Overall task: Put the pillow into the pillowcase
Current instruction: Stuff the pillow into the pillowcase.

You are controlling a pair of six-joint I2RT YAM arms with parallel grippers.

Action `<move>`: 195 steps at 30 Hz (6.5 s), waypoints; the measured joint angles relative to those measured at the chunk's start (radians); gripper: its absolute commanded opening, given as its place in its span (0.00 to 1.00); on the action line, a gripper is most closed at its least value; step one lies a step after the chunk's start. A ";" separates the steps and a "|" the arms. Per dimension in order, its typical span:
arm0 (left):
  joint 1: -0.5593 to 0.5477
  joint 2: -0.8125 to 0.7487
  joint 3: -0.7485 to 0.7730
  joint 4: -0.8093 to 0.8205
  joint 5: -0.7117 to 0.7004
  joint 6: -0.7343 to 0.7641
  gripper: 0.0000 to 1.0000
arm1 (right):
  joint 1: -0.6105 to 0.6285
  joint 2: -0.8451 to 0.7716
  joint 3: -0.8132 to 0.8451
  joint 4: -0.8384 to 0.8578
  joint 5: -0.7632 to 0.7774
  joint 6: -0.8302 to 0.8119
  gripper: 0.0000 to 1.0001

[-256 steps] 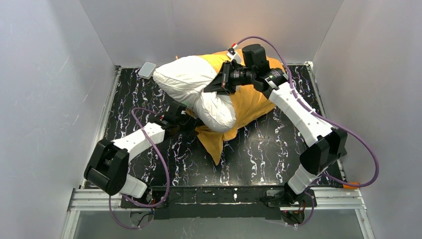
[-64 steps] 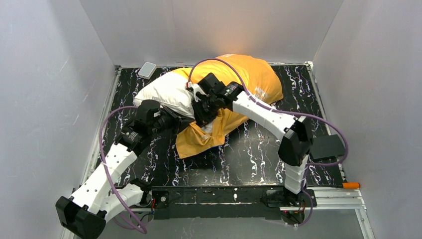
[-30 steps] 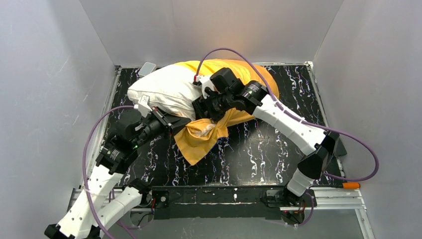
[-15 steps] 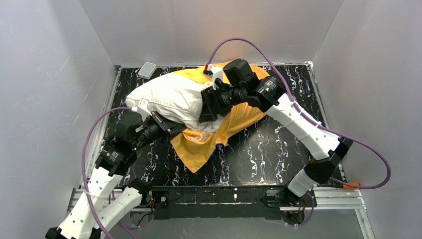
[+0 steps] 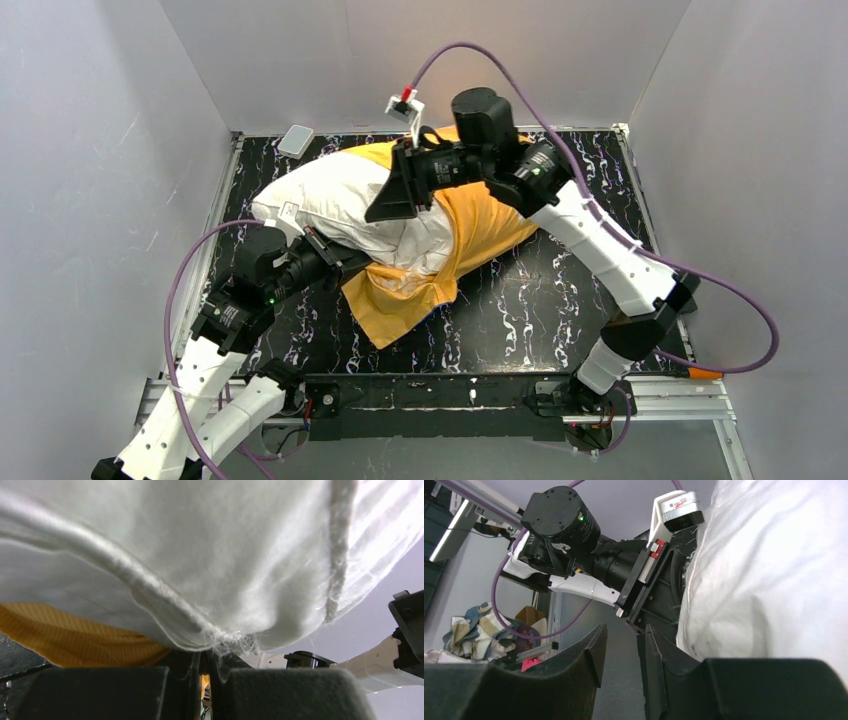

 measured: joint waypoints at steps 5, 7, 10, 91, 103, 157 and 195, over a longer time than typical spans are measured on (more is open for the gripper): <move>0.000 -0.003 -0.010 -0.005 0.000 -0.007 0.00 | 0.067 0.134 0.108 -0.037 0.025 -0.040 0.44; 0.000 -0.003 -0.010 -0.010 0.000 -0.007 0.00 | 0.087 0.197 0.134 -0.085 0.101 -0.069 0.44; 0.000 -0.004 -0.009 -0.024 -0.005 -0.004 0.00 | 0.090 0.277 0.150 -0.169 0.233 -0.105 0.42; 0.003 -0.032 -0.074 0.157 -0.025 -0.013 0.00 | 0.029 0.431 0.305 0.288 -0.004 0.144 0.72; 0.004 -0.089 -0.082 -0.106 -0.106 0.007 0.00 | 0.128 0.563 0.342 -0.109 0.384 -0.063 0.54; 0.000 0.017 -0.127 -0.257 -0.102 0.171 0.67 | 0.079 0.240 -0.201 -0.490 0.487 -0.264 0.63; -0.105 0.356 -0.275 0.274 0.088 -0.080 0.58 | 0.264 0.126 -0.450 -0.420 0.940 -0.270 0.01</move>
